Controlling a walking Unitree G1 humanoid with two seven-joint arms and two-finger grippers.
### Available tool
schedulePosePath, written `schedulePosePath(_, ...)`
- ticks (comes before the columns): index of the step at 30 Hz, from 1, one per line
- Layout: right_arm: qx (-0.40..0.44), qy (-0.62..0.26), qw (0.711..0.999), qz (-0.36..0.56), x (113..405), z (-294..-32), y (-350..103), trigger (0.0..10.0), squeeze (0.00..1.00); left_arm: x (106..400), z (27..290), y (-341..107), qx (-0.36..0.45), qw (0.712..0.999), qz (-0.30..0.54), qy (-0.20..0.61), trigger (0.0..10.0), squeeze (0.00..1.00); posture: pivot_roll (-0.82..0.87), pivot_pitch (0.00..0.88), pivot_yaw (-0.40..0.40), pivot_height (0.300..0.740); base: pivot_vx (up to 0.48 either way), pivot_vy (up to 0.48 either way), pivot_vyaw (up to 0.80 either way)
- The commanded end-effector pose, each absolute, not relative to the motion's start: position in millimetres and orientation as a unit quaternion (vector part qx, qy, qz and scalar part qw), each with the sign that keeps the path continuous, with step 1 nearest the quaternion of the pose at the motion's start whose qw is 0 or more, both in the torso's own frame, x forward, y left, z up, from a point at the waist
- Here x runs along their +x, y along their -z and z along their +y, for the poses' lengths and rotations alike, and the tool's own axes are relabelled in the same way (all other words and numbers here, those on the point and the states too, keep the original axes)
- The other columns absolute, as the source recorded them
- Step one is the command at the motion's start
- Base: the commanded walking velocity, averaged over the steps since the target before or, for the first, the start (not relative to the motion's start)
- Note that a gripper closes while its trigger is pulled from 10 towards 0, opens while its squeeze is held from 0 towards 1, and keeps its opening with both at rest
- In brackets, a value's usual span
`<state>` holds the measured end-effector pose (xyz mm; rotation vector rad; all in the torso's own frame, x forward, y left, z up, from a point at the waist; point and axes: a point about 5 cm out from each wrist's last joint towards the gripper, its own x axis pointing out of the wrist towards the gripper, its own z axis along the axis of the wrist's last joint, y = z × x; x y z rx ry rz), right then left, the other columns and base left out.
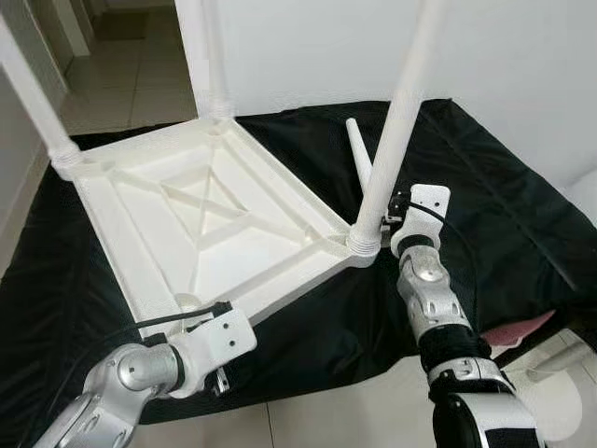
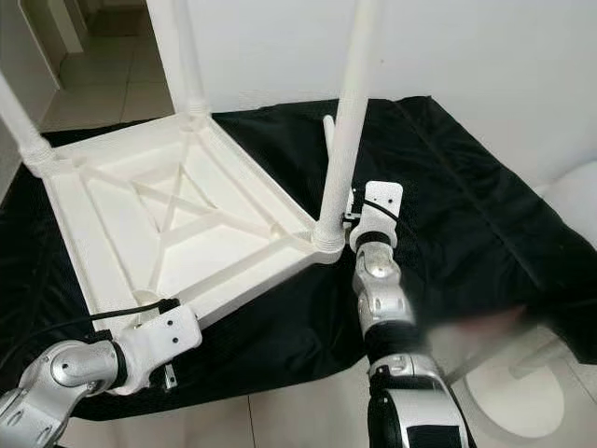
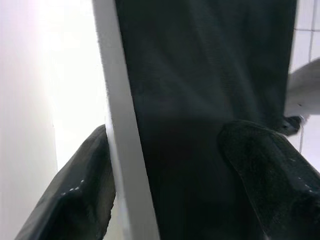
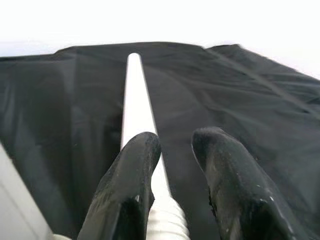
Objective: Building children table
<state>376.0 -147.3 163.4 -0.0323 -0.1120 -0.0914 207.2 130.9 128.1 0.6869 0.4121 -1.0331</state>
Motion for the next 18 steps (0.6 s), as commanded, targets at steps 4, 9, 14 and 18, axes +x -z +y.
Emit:
schedulePosePath(4,-0.02,-0.02,0.998,-0.052,381,-116,-164,10.0,0.0,185,120,-122,0.268,0.732,0.233,0.581,10.0,0.0,0.01,0.052,-0.005,0.74,0.0,0.0,0.0)
schedulePosePath(9,-0.019,-0.027,0.998,-0.049,383,-114,-164,10.0,0.0,185,119,-125,0.26,0.732,0.235,0.584,10.0,0.0,0.01,0.051,-0.003,0.74,0.0,0.0,0.0)
schedulePosePath(14,-0.022,0.014,0.999,-0.047,389,-127,-166,10.0,0.0,192,116,-127,0.262,0.748,0.218,0.569,10.0,0.0,0.01,0.05,-0.002,0.74,0.0,0.0,0.0)
schedulePosePath(18,-0.013,0.081,0.995,-0.056,385,-152,-160,10.0,0.0,209,107,-135,0.266,0.786,0.162,0.534,10.0,0.0,0.03,0.046,-0.003,0.74,0.0,0.0,0.0)
